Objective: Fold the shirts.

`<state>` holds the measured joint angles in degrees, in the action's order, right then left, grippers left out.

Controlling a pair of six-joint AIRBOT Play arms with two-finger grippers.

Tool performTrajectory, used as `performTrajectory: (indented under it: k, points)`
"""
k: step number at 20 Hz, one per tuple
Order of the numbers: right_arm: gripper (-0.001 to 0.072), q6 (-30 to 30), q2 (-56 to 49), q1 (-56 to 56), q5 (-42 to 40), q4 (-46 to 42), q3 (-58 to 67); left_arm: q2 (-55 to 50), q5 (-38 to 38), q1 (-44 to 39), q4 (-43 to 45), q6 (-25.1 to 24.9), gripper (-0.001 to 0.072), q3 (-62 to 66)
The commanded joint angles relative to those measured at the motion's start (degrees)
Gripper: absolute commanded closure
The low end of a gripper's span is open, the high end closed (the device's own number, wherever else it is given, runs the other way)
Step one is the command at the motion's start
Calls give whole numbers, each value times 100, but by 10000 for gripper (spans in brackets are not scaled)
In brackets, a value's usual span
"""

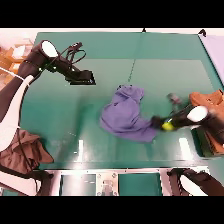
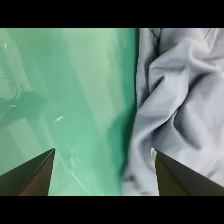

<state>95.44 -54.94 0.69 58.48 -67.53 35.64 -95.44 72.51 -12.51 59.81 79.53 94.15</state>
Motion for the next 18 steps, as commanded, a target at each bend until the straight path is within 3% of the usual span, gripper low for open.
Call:
performTrajectory:
  k: [1, 5, 9, 12, 16, 17, 18]
  points:
    - [697, -15, -203, 1858, -15, -748, 1296, -4, 81, 7, -46, -55, -9, -4]
    - [697, -474, -761, 2468, 229, -560, 1633, -4, -323, -9, -955, -232, -9, -645]
    - [697, -564, -1189, 2304, 264, -498, 1600, -17, -1991, -643, -1768, -719, -9, -1897]
    - [697, -573, -1215, 2004, 258, -492, 1600, -367, -3274, -1504, -2374, -1246, -8, -2070]
    - [697, -573, -1215, 1670, 264, -492, 1600, -820, -3897, -2114, -2533, -1294, -7, -2000]
    - [697, -573, -1215, 1637, 267, -490, 1600, -839, -4063, -2127, -2564, -1287, 10, -2000]
    - [697, -573, -1213, 1620, 267, -472, 1600, -844, -4221, -2109, -2583, -1226, 238, -2000]
